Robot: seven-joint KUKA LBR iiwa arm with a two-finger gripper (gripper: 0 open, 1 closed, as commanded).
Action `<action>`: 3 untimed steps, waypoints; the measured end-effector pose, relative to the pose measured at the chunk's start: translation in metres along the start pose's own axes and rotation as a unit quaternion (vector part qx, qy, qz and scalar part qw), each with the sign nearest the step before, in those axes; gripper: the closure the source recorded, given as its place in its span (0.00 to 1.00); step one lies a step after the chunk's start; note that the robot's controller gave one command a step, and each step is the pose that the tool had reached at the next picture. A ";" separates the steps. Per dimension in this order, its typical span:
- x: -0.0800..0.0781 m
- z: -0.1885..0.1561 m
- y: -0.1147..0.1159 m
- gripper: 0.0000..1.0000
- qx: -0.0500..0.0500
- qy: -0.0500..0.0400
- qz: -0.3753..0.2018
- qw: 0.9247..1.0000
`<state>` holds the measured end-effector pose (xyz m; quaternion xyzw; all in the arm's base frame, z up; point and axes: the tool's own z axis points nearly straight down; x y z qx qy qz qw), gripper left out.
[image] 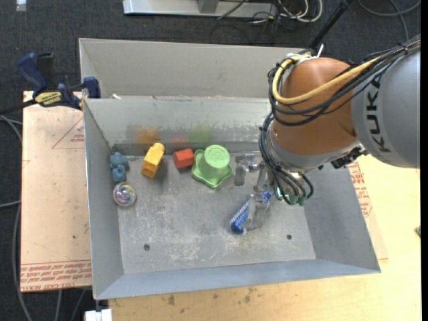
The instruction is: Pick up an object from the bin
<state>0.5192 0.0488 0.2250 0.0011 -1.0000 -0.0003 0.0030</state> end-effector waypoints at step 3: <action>0.005 0.038 -0.038 1.00 -0.001 -0.005 0.000 1.000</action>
Offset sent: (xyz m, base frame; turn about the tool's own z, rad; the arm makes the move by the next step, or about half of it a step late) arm 0.0251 -0.0615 -0.1550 -0.0007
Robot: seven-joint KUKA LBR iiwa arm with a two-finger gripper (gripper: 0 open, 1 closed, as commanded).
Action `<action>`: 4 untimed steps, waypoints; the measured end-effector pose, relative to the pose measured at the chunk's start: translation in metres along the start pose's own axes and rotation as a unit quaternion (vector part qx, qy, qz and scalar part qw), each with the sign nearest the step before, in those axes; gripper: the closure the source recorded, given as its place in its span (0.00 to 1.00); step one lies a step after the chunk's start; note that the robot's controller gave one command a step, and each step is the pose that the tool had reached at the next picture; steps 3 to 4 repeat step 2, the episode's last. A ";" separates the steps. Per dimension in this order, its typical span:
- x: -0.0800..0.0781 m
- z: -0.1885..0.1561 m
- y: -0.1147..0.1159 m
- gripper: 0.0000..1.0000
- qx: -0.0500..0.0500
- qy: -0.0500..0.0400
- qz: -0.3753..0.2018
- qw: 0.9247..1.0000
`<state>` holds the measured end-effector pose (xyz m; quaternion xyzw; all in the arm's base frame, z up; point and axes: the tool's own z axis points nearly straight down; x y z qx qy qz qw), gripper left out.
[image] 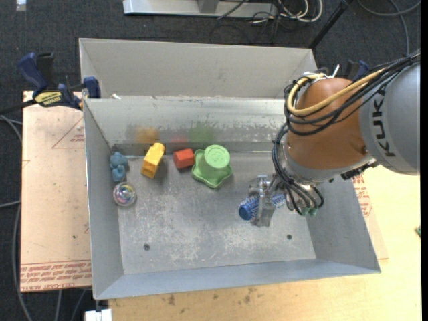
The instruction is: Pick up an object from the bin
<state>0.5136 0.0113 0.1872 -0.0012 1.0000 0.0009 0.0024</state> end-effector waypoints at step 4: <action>0.003 -0.081 0.020 1.00 0.000 -0.002 -0.066 0.998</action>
Offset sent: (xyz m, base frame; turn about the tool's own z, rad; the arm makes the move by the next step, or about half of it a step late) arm -0.0004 0.0076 -0.0149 -0.1398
